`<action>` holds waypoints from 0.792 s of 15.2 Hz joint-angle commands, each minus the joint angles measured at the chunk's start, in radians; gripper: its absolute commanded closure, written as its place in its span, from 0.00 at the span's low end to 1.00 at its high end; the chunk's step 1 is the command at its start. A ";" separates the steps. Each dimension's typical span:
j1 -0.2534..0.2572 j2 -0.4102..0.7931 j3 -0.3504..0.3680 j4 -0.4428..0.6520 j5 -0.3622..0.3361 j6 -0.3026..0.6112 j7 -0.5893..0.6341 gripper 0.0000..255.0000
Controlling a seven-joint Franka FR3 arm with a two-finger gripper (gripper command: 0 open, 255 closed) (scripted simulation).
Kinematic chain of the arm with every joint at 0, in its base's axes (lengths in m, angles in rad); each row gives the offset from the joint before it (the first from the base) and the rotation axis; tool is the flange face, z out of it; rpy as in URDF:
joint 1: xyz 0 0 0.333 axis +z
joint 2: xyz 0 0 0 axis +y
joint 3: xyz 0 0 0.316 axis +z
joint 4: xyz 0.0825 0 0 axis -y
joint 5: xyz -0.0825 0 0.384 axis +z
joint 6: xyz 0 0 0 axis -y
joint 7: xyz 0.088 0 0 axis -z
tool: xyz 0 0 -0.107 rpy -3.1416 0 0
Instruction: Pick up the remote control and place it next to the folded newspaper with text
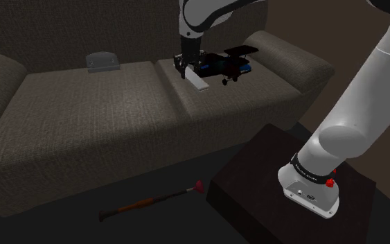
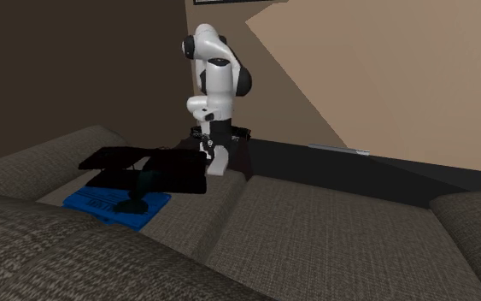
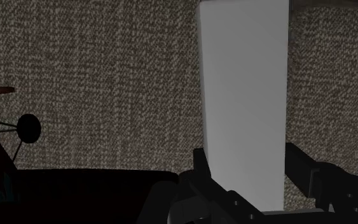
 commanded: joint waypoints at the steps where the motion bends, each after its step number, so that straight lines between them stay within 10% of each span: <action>1: -0.025 -0.031 -0.022 -0.044 0.006 0.006 -0.042 1.00; 12: -0.147 -0.191 -0.158 -0.231 0.017 0.040 -0.306 1.00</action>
